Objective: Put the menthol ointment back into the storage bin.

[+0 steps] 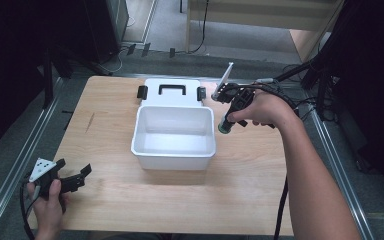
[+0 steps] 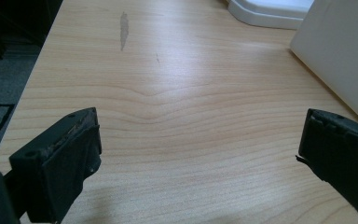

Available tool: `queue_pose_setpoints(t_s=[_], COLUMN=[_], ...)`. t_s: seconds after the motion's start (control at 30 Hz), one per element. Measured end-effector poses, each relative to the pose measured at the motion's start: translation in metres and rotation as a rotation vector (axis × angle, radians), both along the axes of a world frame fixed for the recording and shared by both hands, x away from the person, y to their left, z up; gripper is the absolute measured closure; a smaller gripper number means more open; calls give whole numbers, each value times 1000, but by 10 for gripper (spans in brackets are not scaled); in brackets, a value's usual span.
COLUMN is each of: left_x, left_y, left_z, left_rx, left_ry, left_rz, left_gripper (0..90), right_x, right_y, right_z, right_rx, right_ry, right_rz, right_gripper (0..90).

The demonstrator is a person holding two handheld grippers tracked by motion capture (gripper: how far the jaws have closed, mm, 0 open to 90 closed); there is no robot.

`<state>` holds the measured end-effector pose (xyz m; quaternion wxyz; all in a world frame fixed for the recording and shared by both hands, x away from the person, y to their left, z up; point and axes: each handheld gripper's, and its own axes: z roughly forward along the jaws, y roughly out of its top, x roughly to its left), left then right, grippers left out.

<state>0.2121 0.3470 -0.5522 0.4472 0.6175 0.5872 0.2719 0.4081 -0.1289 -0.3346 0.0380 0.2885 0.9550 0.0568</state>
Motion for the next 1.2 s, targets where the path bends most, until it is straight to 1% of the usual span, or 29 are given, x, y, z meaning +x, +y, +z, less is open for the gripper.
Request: queue_pose_setpoints(t_s=[0.07, 0.17, 0.27, 0.43, 0.5, 0.6, 0.67, 0.7, 0.8, 0.87, 1.07, 1.2], left_x=[0, 0, 0, 0, 0, 0, 0, 0, 0, 0, 0, 0], left_y=[0, 0, 0, 0, 0, 0, 0, 0, 0, 0, 0, 0], left_z=[0, 0, 0, 0, 0, 0, 0, 0, 0, 0, 0, 0], left_rx=[0, -1, 1, 0, 1, 0, 0, -2, -1, 0, -3, -5], left_ry=[0, -1, 1, -1, 1, 0, 0, -3, -3, -3, -2, -5], left_rz=[-1, 0, -3, -4, -3, -3, -3, -4, -4, -5, -2, -2], left_gripper=[0, 0, 0, 0, 0, 0, 0, 0, 0, 0, 0, 0], right_x=[0, 1, 0, 1, 1, 1, 1, 1, 1, 1, 0, 0], right_y=[4, 11, 15, 25, 28, 32, 34, 36, 39, 41, 46, 49], right_z=[1, 4, 5, 4, 3, 3, 1, 1, 0, -1, -6, -10], right_rx=[3, 1, 0, 7, 2, 9, 18, 13, 19, 20, 38, 34], right_ry=[0, -1, 0, 1, 1, 4, 2, 0, -4, -6, -9, -13], right_rz=[3, 23, 26, 48, 59, 64, 76, 76, 88, 104, 135, 158], right_gripper=[515, 515, 515, 515, 514, 515, 514, 515, 515, 514, 514, 514])
